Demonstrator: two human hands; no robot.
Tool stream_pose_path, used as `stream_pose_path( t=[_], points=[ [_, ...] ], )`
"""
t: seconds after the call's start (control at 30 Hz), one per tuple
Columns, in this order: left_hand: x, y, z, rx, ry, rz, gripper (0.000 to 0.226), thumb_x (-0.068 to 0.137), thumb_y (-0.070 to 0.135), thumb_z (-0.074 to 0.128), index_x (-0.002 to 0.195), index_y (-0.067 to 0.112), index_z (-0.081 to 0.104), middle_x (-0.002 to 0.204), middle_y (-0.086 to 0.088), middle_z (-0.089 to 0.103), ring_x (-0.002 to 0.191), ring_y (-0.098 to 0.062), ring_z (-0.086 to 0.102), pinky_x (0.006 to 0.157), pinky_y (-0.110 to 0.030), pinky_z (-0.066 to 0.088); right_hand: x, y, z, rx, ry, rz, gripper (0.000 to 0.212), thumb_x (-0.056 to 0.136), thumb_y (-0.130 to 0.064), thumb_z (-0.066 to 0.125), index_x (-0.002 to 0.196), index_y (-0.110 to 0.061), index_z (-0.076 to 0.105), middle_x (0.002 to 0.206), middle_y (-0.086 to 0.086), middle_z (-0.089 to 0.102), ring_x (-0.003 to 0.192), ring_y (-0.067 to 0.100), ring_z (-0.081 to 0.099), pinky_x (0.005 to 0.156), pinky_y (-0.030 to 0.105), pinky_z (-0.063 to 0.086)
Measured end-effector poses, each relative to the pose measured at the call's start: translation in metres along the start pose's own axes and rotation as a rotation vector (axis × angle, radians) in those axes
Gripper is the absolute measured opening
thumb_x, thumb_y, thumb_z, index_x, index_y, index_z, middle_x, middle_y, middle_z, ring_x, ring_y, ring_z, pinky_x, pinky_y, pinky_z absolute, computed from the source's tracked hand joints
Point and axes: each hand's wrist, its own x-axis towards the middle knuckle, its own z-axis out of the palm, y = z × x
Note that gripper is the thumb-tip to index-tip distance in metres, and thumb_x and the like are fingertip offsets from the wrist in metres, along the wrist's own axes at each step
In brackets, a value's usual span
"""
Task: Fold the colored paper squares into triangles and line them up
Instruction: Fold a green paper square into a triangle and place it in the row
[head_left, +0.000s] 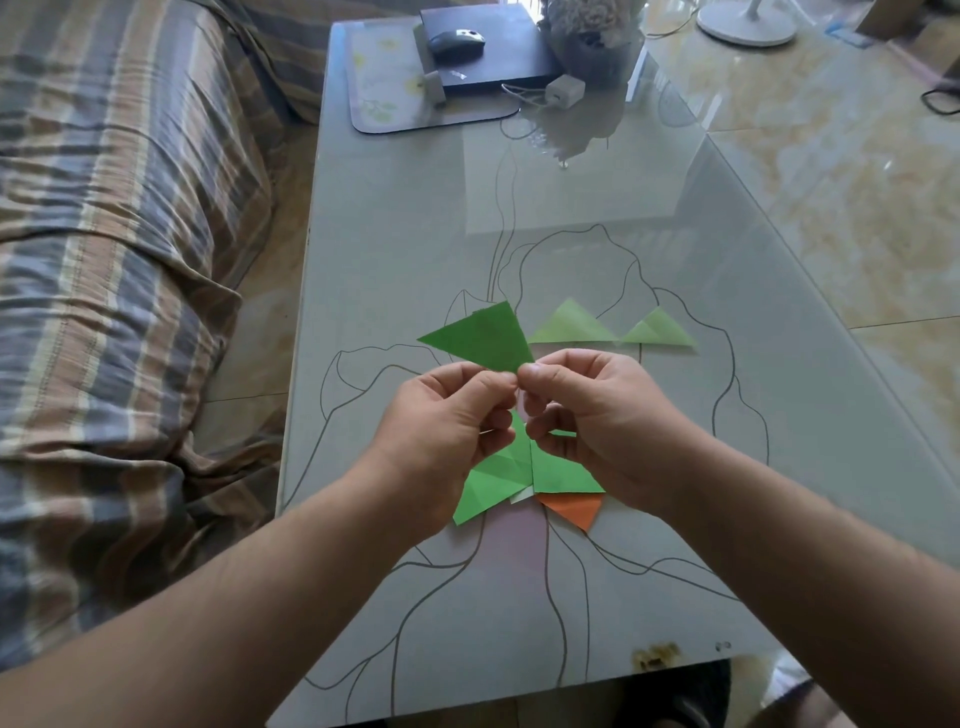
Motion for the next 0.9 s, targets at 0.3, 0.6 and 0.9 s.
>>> stream_pose_path(
  t=[0.3, 0.6, 0.9],
  points=[
    [-0.001, 0.008, 0.0, -0.05, 0.034, -0.023, 0.01, 0.095, 0.006, 0.067, 0.088, 0.01, 0.062, 0.07, -0.002, 0.064, 0.062, -0.012, 0.058, 0.064, -0.026, 0.055, 0.0, -0.003, 0.001, -0.019, 0.057, -0.022, 0.03, 0.094, -0.014, 0.071, 0.065, -0.022, 0.067, 0.067, 0.003, 0.064, 0.058, 0.017, 0.059, 0.075, 0.04, 0.048],
    [0.0, 0.01, -0.001, -0.045, 0.051, -0.032, 0.019, 0.096, 0.005, 0.065, 0.08, 0.013, 0.059, 0.067, -0.002, 0.061, 0.061, -0.013, 0.056, 0.062, -0.027, 0.054, -0.001, -0.003, 0.001, -0.023, 0.07, -0.019, 0.024, 0.094, -0.014, 0.072, 0.072, -0.017, 0.064, 0.066, 0.002, 0.063, 0.058, 0.017, 0.059, 0.072, 0.038, 0.048],
    [0.004, 0.014, -0.005, -0.083, 0.078, -0.036, 0.019, 0.096, 0.006, 0.066, 0.079, 0.012, 0.06, 0.068, -0.001, 0.063, 0.059, -0.011, 0.058, 0.062, -0.025, 0.055, 0.0, -0.002, 0.002, -0.032, 0.072, -0.03, 0.027, 0.094, -0.013, 0.072, 0.069, -0.018, 0.064, 0.064, 0.002, 0.062, 0.056, 0.015, 0.058, 0.072, 0.038, 0.049]
  ],
)
